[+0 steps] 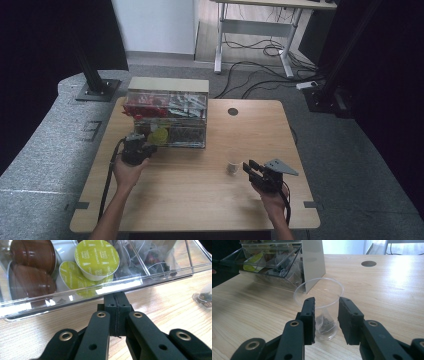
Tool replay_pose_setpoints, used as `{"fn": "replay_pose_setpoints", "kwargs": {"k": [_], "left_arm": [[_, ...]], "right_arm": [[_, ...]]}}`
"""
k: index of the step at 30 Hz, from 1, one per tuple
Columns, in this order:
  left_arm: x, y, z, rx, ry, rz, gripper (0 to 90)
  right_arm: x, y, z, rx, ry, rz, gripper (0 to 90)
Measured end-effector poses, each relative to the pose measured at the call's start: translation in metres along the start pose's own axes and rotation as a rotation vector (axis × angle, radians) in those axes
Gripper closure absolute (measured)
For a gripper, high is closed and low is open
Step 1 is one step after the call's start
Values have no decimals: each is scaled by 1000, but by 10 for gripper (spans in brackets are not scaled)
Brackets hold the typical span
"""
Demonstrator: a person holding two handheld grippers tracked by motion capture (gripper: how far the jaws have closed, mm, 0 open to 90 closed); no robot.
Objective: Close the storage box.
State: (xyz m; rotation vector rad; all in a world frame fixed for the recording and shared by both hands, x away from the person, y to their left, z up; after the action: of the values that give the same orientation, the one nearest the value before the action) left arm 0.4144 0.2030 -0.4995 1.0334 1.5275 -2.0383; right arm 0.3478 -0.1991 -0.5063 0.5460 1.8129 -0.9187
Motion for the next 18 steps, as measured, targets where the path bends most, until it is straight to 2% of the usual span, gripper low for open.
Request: {"fn": "replay_pose_setpoints", "kwargs": {"k": [12,15,18], "left_arm": [[9,11,0,24,-10,-33,900],[8,10,-1,31,-18,-11,900],[7,10,-1,31,-16,-16,900]], "right_arm": [[0,-1,0,-3,1,4,662],[0,-1,1,-1,3,3,661],[0,0,1,1,3,1,661]]}}
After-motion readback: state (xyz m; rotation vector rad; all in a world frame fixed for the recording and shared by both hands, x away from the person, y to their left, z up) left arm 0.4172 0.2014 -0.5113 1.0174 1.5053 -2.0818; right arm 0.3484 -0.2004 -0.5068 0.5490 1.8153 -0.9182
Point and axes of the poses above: each handheld gripper's, and its own axes: y roughly forward along the jaws, x roughly out of its underside, z roughly to its right, the point moved 4 cm from there along y, roughly forward along the jaws, and after that the axes turned 7 degrees about -x, right-handed, at the moved point
